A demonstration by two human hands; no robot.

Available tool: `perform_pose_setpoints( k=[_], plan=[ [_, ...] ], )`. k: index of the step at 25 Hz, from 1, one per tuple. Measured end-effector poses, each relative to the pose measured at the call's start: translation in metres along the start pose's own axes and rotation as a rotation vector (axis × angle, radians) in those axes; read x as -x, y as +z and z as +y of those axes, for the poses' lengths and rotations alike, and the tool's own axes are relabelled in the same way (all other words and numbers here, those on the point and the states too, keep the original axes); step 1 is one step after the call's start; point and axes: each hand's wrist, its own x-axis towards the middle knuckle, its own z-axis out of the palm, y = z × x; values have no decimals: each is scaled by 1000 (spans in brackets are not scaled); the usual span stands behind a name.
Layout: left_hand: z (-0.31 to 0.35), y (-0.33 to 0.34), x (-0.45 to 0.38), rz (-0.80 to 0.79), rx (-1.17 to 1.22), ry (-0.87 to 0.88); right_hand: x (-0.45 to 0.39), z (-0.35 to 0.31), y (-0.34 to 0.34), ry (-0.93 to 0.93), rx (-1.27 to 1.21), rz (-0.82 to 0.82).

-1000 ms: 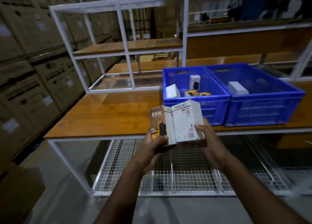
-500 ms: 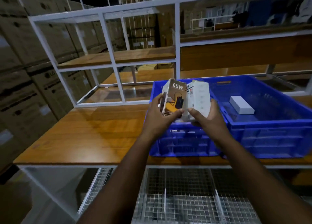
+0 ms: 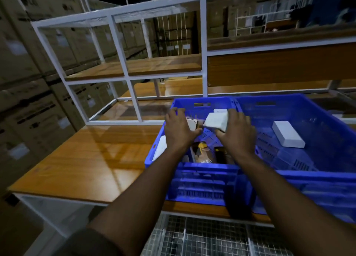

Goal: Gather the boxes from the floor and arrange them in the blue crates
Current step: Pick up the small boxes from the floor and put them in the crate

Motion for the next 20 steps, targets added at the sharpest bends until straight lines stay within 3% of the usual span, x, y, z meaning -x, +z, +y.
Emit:
perform_pose_setpoints(
  k=[3,8,13,15,20],
  plan=[
    [2,19,-11,-96,-88,55,-9,-1,20,-120,124,-111],
    [-12,42,-12,-420,-262,20,-12,14,53,-162,112,-576],
    [-17,49,-1,-403,-167,6,-17,17,66,-80,120,-860],
    [-20,46,4,-362,-114,14,-17,14,66,-69,106,-842],
    [-26,18,18,-162,52,2,-8,-9,52,-133,-89,-461]
  ],
)
